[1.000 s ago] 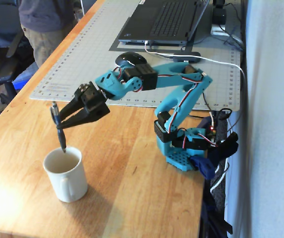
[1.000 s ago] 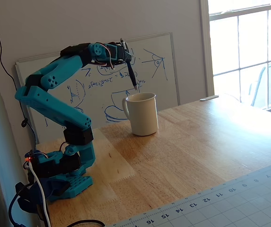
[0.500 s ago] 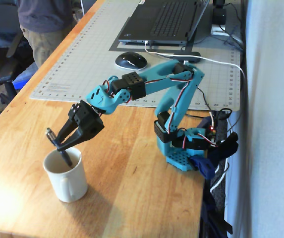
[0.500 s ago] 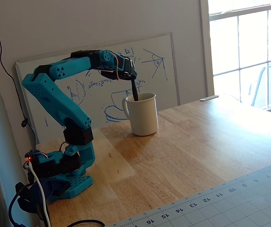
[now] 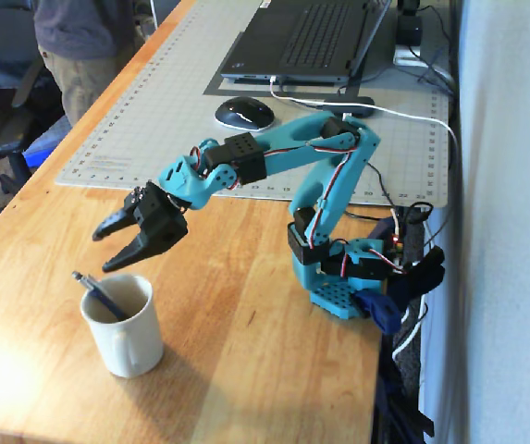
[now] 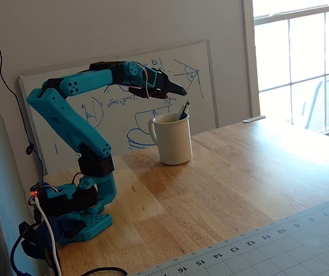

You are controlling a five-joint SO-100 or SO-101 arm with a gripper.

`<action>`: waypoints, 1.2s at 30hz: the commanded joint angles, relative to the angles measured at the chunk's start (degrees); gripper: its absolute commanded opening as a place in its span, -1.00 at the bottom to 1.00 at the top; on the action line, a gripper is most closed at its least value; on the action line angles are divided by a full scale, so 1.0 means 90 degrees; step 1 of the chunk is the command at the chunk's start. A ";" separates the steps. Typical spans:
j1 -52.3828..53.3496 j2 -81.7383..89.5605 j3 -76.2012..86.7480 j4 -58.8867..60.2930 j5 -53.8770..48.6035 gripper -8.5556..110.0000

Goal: Grasp a pen and put it in a mug.

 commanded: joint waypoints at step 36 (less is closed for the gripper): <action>0.3457 0.5215 0.3242 0.3936 -0.8525 -0.61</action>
